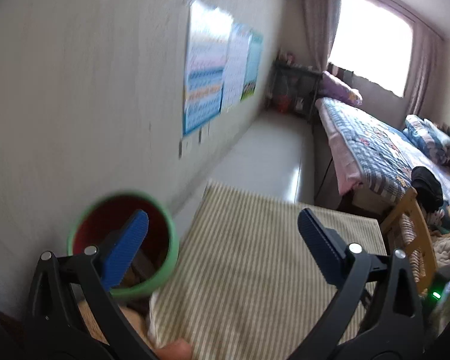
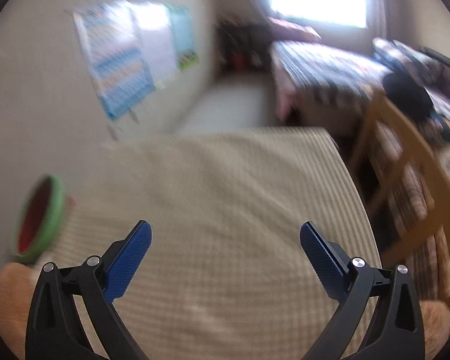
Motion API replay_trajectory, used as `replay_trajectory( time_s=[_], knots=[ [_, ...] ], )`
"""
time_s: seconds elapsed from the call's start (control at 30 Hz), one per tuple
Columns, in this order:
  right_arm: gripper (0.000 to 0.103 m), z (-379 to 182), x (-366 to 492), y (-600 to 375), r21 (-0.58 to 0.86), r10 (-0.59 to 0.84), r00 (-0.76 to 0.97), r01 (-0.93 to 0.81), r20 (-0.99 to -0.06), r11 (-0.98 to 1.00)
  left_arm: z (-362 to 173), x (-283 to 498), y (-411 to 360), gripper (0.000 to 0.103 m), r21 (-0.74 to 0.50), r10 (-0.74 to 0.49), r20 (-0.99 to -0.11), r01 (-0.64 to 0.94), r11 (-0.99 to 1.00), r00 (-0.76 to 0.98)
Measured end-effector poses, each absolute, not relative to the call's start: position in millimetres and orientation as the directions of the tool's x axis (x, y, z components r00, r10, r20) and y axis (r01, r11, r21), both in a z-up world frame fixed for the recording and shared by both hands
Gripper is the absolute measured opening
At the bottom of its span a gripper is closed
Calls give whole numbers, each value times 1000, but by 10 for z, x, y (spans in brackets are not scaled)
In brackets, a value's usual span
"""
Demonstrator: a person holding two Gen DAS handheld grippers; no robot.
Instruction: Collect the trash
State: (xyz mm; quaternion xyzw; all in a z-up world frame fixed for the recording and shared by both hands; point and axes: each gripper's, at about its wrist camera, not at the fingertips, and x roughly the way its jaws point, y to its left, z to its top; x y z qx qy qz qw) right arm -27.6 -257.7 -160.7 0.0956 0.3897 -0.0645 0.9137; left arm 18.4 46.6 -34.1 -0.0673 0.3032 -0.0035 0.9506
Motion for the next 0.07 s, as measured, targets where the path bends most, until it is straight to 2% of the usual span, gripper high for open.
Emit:
replay_trajectory(
  time_s=[0.07],
  knots=[
    [96,-1894,-204,-2722,90,-88,639,241,-764,966,-539,122,716,98,-162,-25,-597,-90,983,802]
  ],
)
